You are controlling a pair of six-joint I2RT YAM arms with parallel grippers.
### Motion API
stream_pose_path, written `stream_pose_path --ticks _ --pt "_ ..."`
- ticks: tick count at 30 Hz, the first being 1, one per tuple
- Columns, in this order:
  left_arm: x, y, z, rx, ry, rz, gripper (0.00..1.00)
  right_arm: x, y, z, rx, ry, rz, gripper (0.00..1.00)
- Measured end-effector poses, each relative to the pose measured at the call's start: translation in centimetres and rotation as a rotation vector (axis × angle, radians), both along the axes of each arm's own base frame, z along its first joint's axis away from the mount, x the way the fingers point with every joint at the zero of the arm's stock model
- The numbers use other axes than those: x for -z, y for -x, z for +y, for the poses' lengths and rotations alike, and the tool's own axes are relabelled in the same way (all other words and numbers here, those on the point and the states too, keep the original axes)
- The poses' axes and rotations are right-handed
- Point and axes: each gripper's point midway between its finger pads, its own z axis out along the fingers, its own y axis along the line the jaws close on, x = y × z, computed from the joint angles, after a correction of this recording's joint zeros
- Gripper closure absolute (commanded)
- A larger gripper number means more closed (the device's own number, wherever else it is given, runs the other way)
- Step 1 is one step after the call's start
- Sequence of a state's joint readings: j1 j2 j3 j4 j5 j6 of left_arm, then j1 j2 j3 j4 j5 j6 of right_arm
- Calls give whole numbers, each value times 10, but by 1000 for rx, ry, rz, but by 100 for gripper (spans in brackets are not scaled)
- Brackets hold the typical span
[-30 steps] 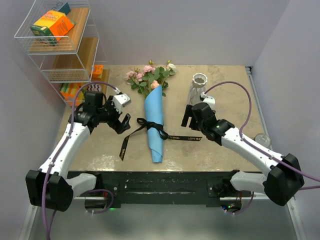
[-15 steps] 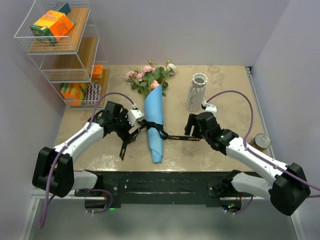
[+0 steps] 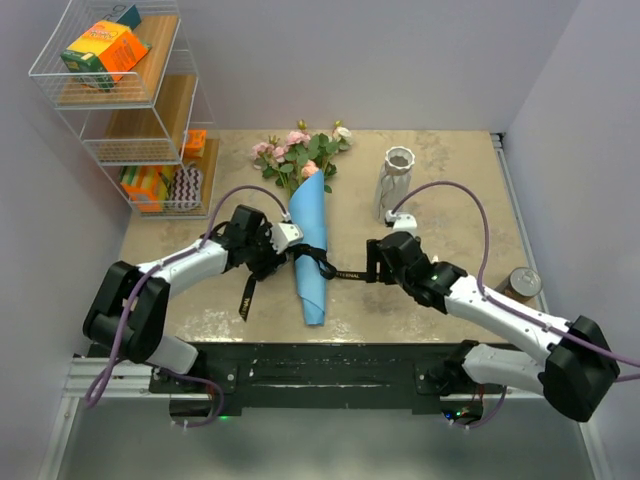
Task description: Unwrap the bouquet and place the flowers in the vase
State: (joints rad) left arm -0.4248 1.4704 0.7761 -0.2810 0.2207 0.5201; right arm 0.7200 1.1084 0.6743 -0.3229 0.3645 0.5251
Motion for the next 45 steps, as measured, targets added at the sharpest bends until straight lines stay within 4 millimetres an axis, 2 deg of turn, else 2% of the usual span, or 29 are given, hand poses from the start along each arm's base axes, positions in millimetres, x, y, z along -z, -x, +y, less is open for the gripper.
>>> stream_pose_path --ticks 3,6,8,17,24,29,31,34,35,37,38,39,40,45 --pt "8 0 -2 1 -22 8 64 3 10 13 -60 45 -12 24" --pt "8 -5 0 -16 -33 -8 78 11 17 26 -112 100 -16 25" --pt "6 -9 2 -35 -42 -27 83 21 19 35 -142 148 -12 25" --pt "3 -20 15 -124 -87 -66 93 57 21 68 -246 329 -66 24" --pt "-1 -27 25 -175 -104 -78 93 58 3 82 -259 350 -152 23" --pt "-14 -43 34 -237 -93 -105 93 75 -11 95 -284 390 -201 25" --pt "-16 -45 34 -241 -91 -109 93 75 -17 102 -282 383 -227 30" --pt "-15 -43 35 -240 -97 -99 93 75 -26 110 -268 372 -265 47" --pt "-14 -42 36 -241 -101 -95 93 76 -27 112 -267 366 -270 59" --pt "-13 -40 36 -241 -105 -89 93 78 -28 115 -269 363 -276 70" --pt "-13 -40 36 -241 -107 -87 93 79 -28 115 -267 360 -275 87" --pt "-13 -39 37 -241 -108 -85 93 80 -28 116 -265 356 -274 97" --pt "-13 -38 37 -241 -109 -82 94 81 -27 115 -262 351 -269 100" --pt "-24 -38 40 -251 -96 -93 98 78 -20 105 -238 330 -249 100"
